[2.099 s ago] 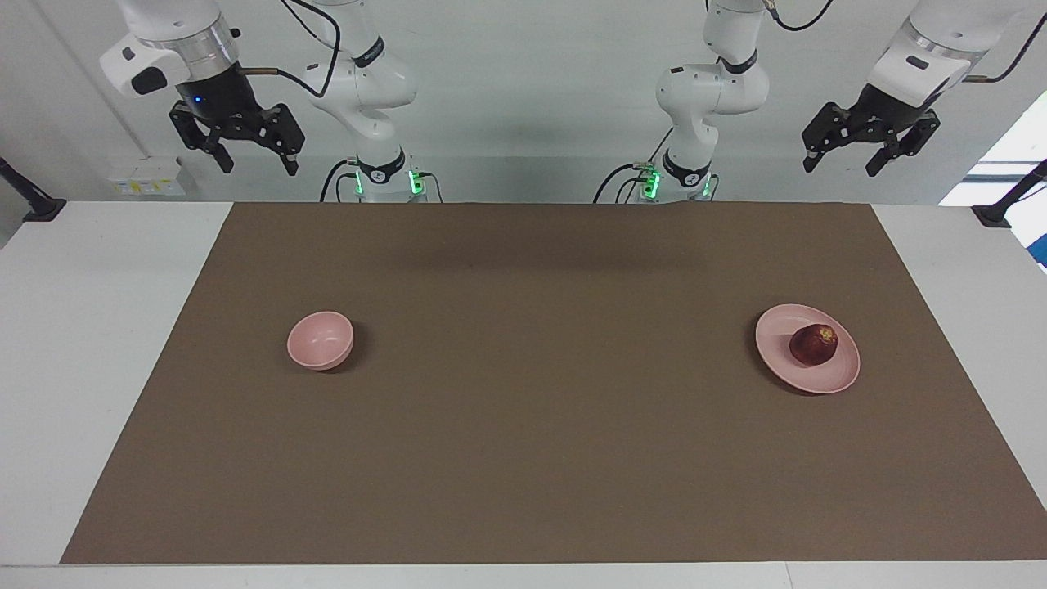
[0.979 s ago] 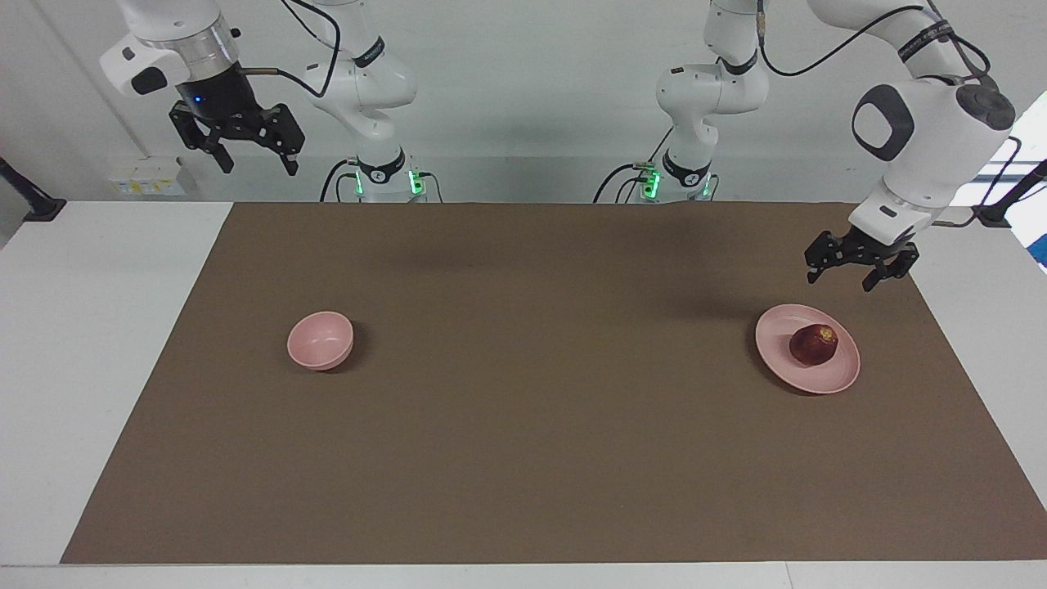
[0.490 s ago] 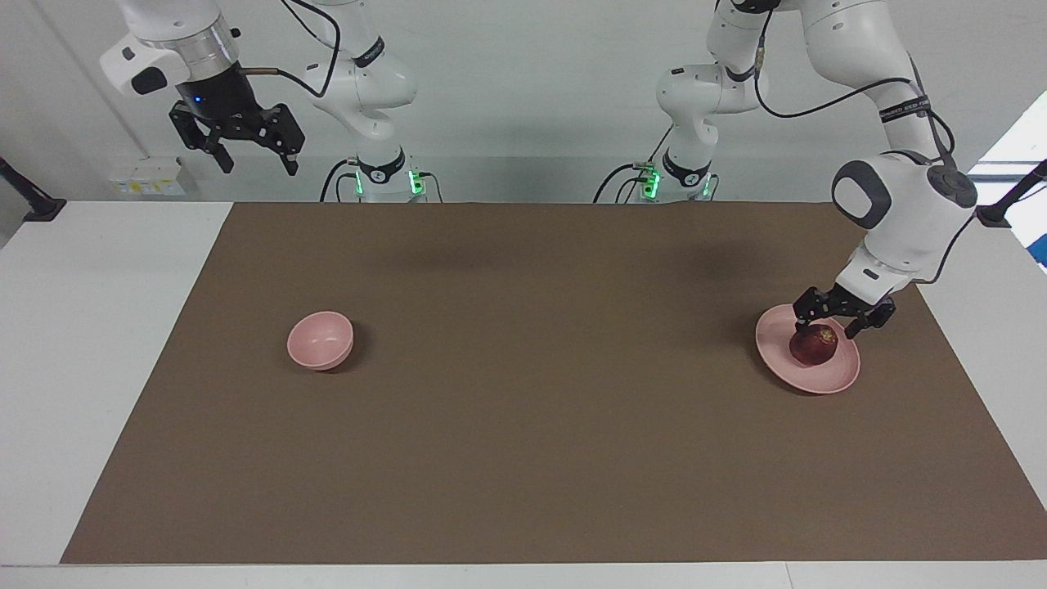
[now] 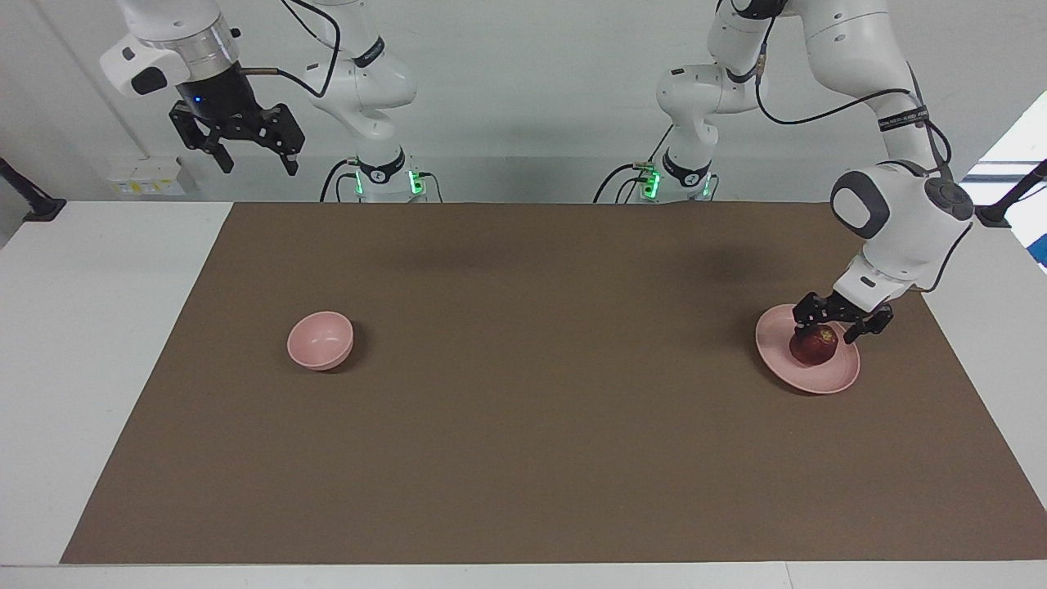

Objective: Move apple from plate to bowl
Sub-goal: 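Reach the left gripper to the red apple on the plate and grasp it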

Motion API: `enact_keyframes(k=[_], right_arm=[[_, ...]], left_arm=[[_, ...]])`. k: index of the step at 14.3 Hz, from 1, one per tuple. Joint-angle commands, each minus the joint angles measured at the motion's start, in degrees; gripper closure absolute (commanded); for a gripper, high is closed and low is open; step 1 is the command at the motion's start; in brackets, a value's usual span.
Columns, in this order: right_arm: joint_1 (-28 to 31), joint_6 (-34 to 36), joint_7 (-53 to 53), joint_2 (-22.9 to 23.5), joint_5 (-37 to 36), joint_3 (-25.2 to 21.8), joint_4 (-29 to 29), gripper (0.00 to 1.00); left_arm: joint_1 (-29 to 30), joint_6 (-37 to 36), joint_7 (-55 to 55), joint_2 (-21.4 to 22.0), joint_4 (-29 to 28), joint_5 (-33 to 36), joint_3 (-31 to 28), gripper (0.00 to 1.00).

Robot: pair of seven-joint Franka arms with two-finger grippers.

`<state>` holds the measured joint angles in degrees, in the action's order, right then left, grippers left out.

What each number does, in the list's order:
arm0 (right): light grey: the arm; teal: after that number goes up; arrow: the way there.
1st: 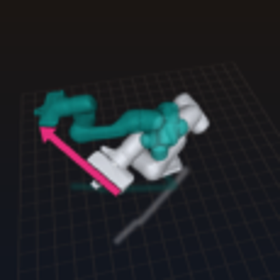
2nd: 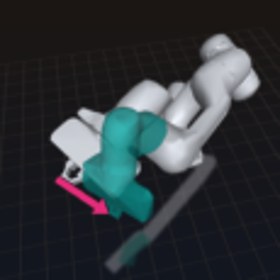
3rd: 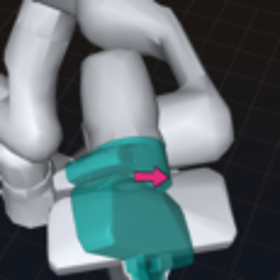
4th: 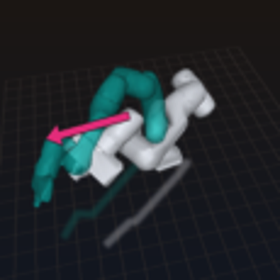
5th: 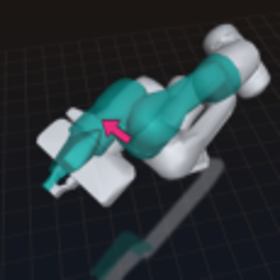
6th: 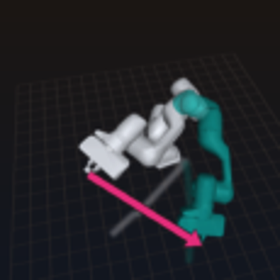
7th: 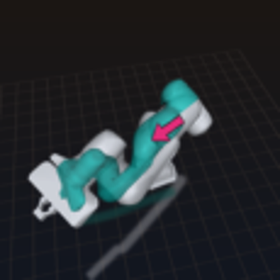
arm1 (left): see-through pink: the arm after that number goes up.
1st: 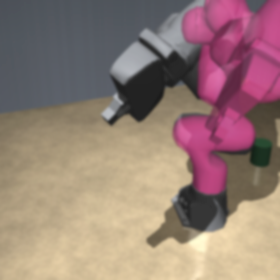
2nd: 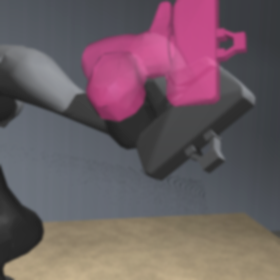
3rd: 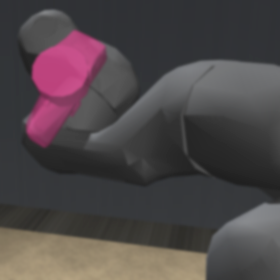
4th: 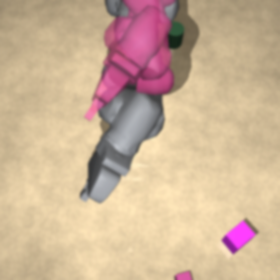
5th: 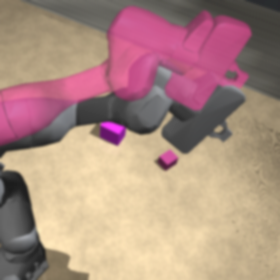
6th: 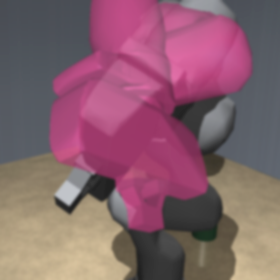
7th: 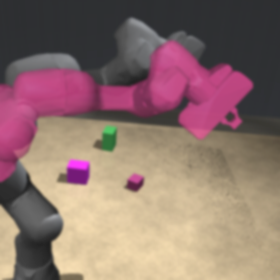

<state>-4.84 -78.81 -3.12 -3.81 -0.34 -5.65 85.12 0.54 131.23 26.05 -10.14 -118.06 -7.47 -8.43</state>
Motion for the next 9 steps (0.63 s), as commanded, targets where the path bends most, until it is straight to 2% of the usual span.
enact_keyframes(k=[1,3,6,9], right_arm=[[0.71,-0.38,-0.66,-1.12,0.96,0.28,1.28,0.00],[0.71,-0.38,-0.66,-1.12,0.87,0.28,1.28,0.00],[0.71,-0.38,-1.01,-1.03,1.66,0.28,1.02,0.00],[0.97,-0.12,-0.84,-1.20,1.75,-0.24,0.66,0.00]], left_arm=[[0.34,0.96,1.20,0.38,-1.12,-1.05,0.17,0.64],[0.08,0.87,0.76,0.29,-0.77,-1.05,0.17,0.97],[-0.27,0.70,0.41,0.82,0.10,-1.14,0.17,1.00],[-0.54,-4.47,-1.08,3.97,0.90,-1.23,0.43,1.00]])
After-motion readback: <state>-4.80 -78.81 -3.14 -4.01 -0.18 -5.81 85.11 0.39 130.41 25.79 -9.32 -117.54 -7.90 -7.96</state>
